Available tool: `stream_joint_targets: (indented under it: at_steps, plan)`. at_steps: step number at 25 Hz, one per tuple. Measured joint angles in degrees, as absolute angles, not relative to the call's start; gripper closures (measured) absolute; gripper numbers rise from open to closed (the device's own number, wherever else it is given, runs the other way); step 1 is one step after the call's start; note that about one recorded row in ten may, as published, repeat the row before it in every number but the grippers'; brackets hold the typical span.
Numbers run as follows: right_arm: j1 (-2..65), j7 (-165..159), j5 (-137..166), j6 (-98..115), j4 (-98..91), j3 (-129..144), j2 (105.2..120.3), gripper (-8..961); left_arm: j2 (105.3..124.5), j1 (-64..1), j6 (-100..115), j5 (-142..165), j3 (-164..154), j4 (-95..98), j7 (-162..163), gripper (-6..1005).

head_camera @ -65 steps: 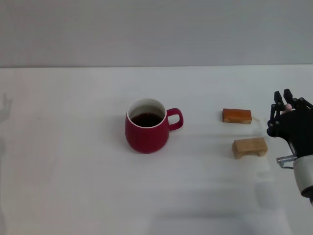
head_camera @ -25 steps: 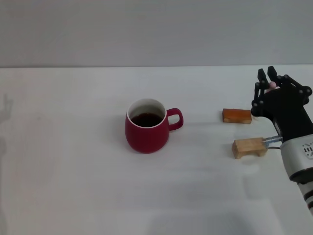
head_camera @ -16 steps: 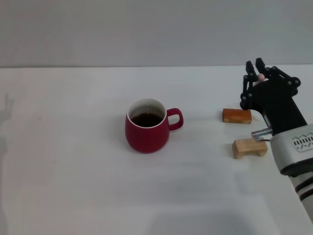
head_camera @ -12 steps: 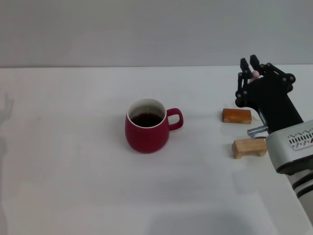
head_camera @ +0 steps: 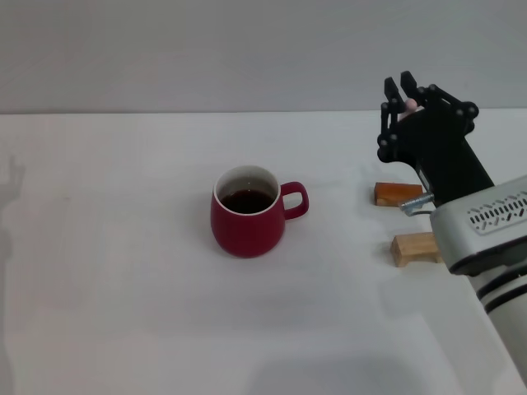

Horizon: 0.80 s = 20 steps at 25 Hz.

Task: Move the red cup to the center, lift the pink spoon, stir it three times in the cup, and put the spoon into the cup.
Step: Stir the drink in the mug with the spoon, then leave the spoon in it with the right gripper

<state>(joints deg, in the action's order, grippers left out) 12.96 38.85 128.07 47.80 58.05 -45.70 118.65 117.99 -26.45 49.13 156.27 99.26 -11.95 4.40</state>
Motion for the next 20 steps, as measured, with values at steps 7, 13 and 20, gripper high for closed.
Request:
stream_joint_targets:
  at_steps: [7, 13, 20]
  plan:
    - [14.9, 38.8, 128.1, 47.6, 58.1, -45.9, 118.65, 826, 118.04, -26.5, 49.1, 156.3, 99.2, -11.9, 4.5, 170]
    - [16.4, 38.8, 128.1, 47.2, 58.1, -46.0, 118.65, 827, 118.04, -26.5, 49.1, 156.3, 99.2, -11.9, 5.6, 170]
    - [19.2, 38.8, 128.1, 47.0, 58.1, -45.4, 118.67, 827, 118.04, -26.5, 49.1, 156.3, 99.1, -12.0, 5.7, 170]
